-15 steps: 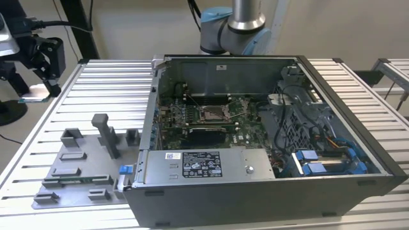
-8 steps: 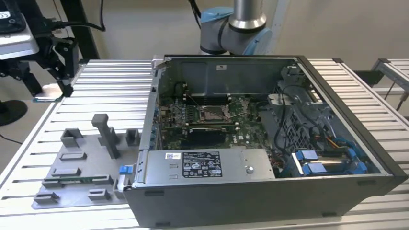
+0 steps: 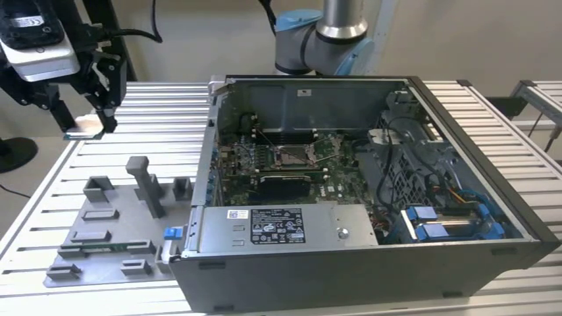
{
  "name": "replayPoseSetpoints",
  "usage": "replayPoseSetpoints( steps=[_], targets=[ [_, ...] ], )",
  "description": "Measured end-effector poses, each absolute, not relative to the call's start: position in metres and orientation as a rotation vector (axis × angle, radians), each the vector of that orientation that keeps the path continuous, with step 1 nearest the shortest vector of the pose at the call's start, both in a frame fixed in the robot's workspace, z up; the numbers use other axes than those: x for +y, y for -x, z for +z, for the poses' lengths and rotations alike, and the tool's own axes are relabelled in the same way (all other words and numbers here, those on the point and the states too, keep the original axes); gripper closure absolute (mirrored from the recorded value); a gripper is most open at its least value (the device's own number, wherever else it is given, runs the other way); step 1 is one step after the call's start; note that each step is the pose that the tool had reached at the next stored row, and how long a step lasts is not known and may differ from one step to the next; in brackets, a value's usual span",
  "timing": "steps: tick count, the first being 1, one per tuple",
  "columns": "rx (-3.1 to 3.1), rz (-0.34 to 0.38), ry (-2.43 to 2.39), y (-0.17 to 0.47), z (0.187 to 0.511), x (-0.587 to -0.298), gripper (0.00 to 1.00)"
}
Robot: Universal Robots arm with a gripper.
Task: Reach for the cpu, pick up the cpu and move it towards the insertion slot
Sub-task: 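Pick up the cpu and move it towards the insertion slot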
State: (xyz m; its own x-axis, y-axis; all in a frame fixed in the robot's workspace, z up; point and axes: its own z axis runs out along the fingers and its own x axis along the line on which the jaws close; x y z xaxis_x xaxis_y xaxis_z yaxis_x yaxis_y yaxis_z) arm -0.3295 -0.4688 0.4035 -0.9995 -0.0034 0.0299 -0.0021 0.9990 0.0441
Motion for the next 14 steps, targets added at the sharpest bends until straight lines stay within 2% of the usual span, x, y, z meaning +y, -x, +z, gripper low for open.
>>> replayPoseSetpoints(
  steps=[14],
  targets=[
    [-3.108,-0.069,-0.004,0.288,0.404,-0.469,1.00]
  ],
)
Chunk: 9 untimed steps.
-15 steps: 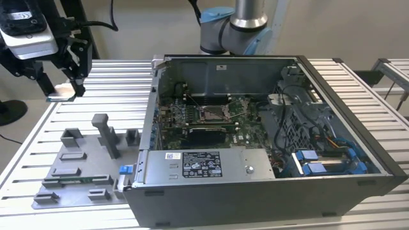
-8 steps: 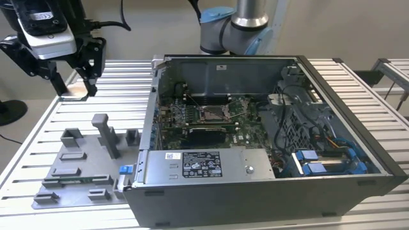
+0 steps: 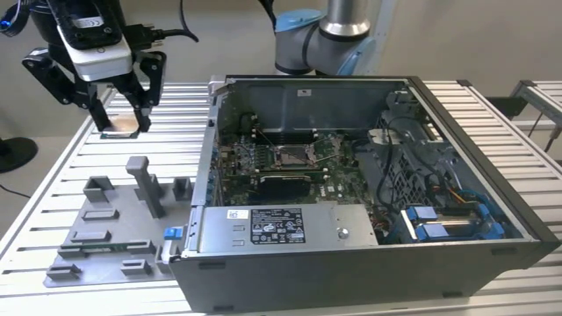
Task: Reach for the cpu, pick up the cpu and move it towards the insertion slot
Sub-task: 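Pick up the cpu and move it towards the insertion slot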
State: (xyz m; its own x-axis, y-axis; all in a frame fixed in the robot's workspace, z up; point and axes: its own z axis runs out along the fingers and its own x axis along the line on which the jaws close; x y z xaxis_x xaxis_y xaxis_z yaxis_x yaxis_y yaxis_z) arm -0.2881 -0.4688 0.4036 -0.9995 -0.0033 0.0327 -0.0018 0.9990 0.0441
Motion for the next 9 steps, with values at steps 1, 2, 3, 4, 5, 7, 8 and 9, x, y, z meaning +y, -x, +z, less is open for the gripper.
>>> replayPoseSetpoints(
  steps=[1,2,3,4,5,7,8,9],
  targets=[
    [-3.108,-0.069,-0.004,0.285,0.404,-0.469,1.00],
    [-3.108,-0.069,-0.004,0.282,0.404,-0.469,1.00],
    [-3.108,-0.069,-0.004,0.280,0.404,-0.469,1.00],
    [-3.108,-0.069,-0.004,0.276,0.404,-0.469,1.00],
    [-3.107,-0.069,-0.004,0.274,0.404,-0.469,1.00],
    [-3.107,-0.068,-0.004,0.268,0.404,-0.469,1.00],
    [-3.107,-0.069,-0.004,0.265,0.404,-0.469,1.00],
    [-3.107,-0.069,-0.004,0.262,0.404,-0.469,1.00]
  ],
)
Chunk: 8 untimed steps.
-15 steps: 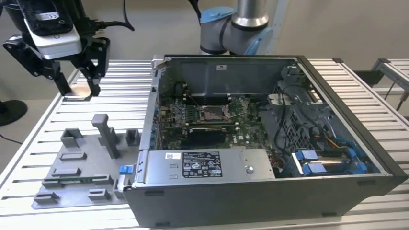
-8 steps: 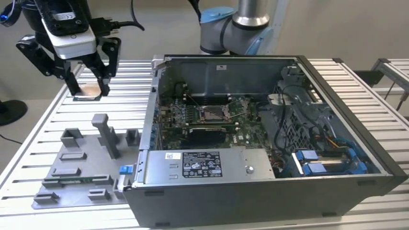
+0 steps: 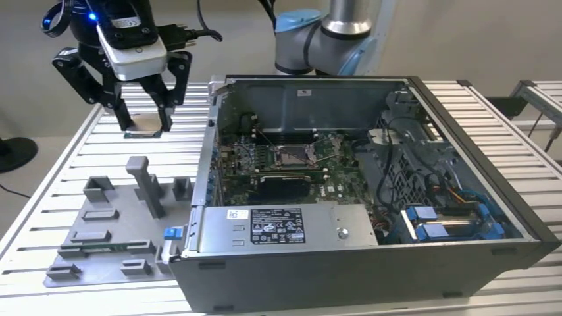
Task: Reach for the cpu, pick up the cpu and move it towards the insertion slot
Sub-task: 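Pick up the cpu and move it towards the insertion slot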
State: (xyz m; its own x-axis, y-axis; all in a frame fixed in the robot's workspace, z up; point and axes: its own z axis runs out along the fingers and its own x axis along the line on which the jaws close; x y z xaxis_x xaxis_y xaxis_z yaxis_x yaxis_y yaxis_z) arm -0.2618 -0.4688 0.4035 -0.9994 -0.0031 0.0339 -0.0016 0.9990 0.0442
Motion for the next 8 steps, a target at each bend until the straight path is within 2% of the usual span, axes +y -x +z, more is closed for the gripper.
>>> replayPoseSetpoints(
  steps=[8],
  targets=[
    [-3.106,-0.068,-0.003,0.239,0.404,-0.469,1.00]
  ],
)
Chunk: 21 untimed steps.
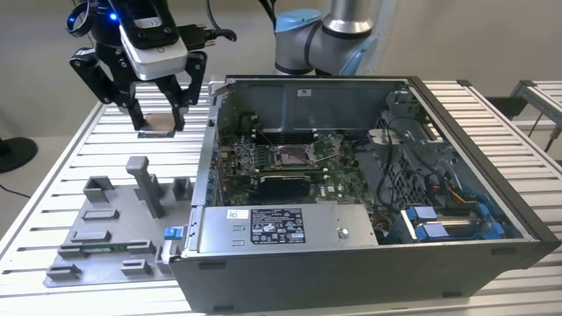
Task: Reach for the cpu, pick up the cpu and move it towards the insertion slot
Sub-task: 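Pick up the cpu and move it towards the insertion slot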
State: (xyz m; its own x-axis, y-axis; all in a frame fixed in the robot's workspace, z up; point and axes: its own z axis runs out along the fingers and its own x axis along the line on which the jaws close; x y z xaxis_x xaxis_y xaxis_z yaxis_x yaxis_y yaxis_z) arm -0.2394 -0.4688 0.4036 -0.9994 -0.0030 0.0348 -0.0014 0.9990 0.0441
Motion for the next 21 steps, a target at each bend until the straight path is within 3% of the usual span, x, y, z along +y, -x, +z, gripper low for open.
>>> replayPoseSetpoints(
  steps=[21],
  targets=[
    [-3.104,-0.068,-0.003,0.182,0.404,-0.469,1.00]
  ],
)
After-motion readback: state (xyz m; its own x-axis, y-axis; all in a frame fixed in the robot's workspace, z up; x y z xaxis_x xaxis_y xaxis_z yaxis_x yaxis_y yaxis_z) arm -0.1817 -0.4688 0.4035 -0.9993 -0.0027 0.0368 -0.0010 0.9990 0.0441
